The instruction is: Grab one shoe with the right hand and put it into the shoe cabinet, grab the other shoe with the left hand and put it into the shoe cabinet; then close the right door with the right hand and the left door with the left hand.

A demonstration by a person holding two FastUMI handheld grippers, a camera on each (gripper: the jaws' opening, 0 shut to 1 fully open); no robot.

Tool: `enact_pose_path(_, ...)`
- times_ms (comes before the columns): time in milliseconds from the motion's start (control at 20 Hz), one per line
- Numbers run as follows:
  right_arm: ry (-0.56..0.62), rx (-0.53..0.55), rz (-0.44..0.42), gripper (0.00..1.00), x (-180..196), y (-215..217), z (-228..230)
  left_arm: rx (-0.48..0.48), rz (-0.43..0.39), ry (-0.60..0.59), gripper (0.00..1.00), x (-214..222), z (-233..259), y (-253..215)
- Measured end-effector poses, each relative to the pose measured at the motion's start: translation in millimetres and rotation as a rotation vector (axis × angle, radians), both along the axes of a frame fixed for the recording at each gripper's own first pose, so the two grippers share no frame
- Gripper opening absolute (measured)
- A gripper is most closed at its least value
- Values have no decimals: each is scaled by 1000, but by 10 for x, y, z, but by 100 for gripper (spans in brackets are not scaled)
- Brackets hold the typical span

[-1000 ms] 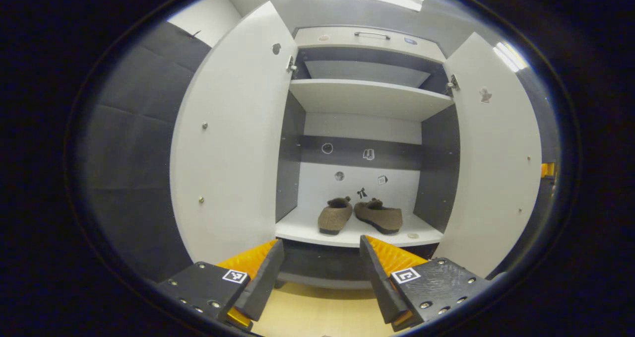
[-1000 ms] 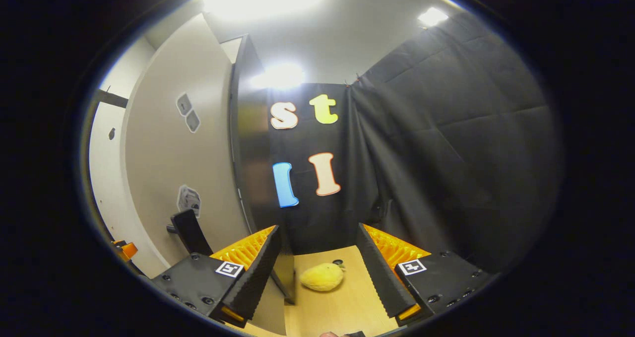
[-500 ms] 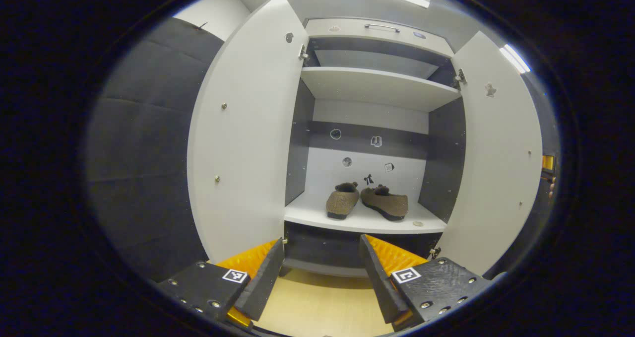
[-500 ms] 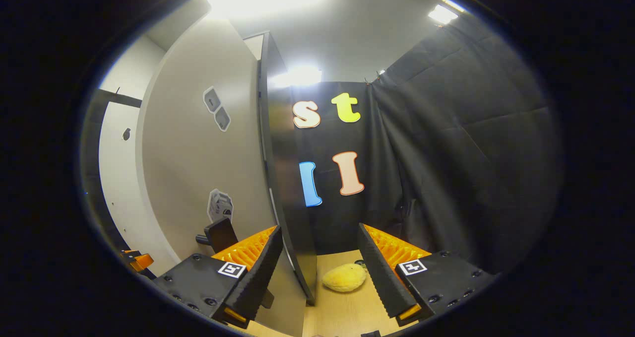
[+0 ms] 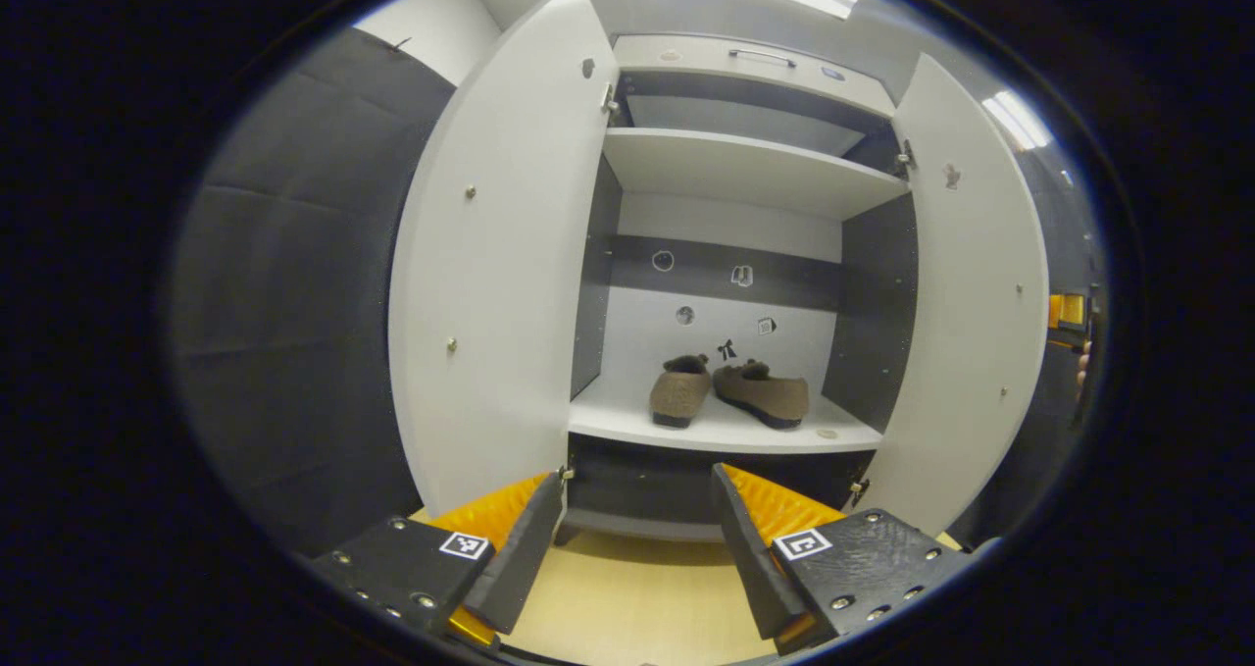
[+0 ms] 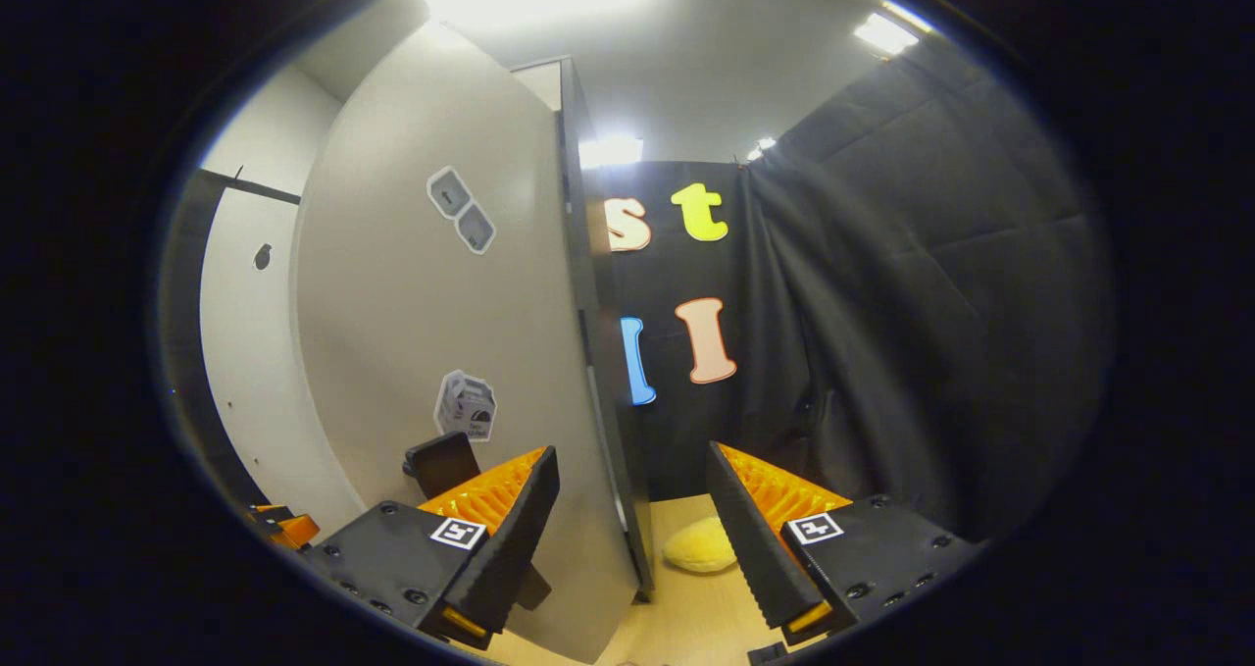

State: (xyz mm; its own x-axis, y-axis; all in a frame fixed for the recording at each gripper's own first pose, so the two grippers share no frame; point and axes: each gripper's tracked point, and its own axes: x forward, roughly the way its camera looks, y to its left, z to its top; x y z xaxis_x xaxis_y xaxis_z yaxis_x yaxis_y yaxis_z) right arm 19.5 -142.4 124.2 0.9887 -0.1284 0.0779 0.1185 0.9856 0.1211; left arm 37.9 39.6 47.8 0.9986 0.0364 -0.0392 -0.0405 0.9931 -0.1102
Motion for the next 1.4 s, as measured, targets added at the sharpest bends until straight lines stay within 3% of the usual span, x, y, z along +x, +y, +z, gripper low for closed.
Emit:
enact_pose_path(450,-6,-90,49,96,340,710,102,-2,23,-16,89,-140,-60,371)
enact_pose_path(500,-13,-97,55,89,392,789,123,-4,27,-20,92,-170,-69,409)
enact_pose_path(550,-24,-100,65,89,438,886,144,-6,29,-24,89,-202,-90,446)
enact_pose_path(600,-31,-100,76,96,486,970,154,-10,34,-25,92,-231,-119,488)
enact_pose_path(650,-39,-105,80,96,528,1025,157,-15,44,-25,92,-261,-151,545)
enact_pose_path(700,-46,-112,73,96,557,1035,151,-22,57,-15,92,-295,-213,622)
enact_pose_path(750,-58,-119,64,89,546,1031,156,-28,74,-5,88,-329,-274,702)
enact_pose_path(900,-66,-100,50,96,606,992,179,-39,140,11,85,-430,-375,1033)
enact_pose_path(950,-67,-92,43,96,599,962,170,-42,159,7,89,-447,-370,1165)
enact_pose_path(1250,-48,-73,-6,96,505,769,-34,-92,269,-57,89,-477,-50,1971)
enact_pose_path(1300,-40,-75,-20,96,492,731,-84,-95,282,-77,92,-469,34,2088)
enact_pose_path(1400,-29,-65,-32,96,478,692,-174,-86,278,-116,89,-424,232,2283)
